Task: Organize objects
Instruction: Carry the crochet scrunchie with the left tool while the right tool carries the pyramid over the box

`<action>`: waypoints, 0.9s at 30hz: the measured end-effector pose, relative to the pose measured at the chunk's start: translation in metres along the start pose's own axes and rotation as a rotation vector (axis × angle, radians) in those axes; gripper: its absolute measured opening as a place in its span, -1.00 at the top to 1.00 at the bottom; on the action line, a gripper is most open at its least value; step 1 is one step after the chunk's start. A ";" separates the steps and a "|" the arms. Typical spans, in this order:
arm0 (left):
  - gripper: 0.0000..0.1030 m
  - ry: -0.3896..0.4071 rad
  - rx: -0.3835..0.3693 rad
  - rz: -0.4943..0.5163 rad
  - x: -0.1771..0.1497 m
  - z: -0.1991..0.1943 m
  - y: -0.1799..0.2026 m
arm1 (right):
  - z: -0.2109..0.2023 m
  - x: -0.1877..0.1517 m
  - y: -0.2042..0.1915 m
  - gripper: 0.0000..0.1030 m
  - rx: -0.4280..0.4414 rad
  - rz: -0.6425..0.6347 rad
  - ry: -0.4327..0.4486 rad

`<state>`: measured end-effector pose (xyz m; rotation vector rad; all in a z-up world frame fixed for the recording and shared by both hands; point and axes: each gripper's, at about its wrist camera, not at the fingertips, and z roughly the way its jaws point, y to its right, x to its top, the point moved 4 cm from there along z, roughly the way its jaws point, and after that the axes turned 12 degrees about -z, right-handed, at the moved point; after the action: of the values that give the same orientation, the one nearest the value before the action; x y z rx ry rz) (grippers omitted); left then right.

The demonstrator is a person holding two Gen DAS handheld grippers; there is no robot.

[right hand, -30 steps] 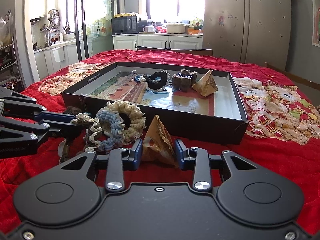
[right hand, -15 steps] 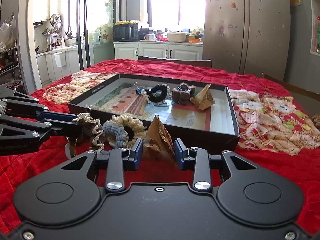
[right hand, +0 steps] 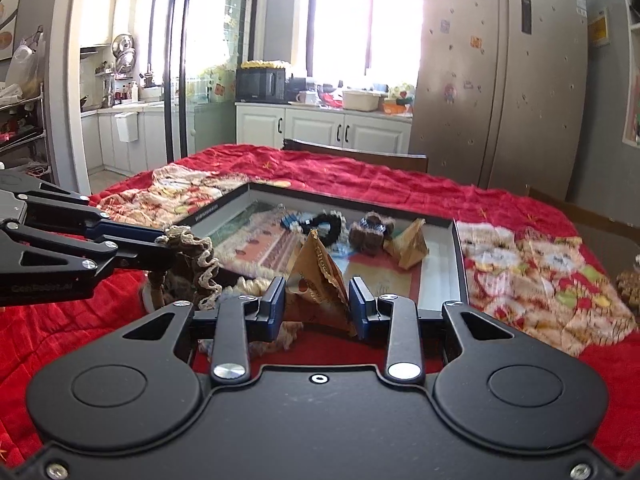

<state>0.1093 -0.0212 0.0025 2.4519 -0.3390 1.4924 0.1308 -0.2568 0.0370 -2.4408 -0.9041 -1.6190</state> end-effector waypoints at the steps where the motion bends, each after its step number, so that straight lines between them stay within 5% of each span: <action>1: 0.74 0.005 0.002 0.000 0.003 0.000 -0.001 | 0.001 0.004 -0.001 0.37 0.000 -0.009 0.006; 27: 0.73 0.090 0.147 -0.107 0.080 0.033 -0.056 | 0.061 0.084 0.002 0.36 -0.028 -0.080 0.071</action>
<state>0.1907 0.0156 0.0540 2.4587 -0.0823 1.6284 0.2039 -0.1998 0.0828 -2.3765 -0.9864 -1.7440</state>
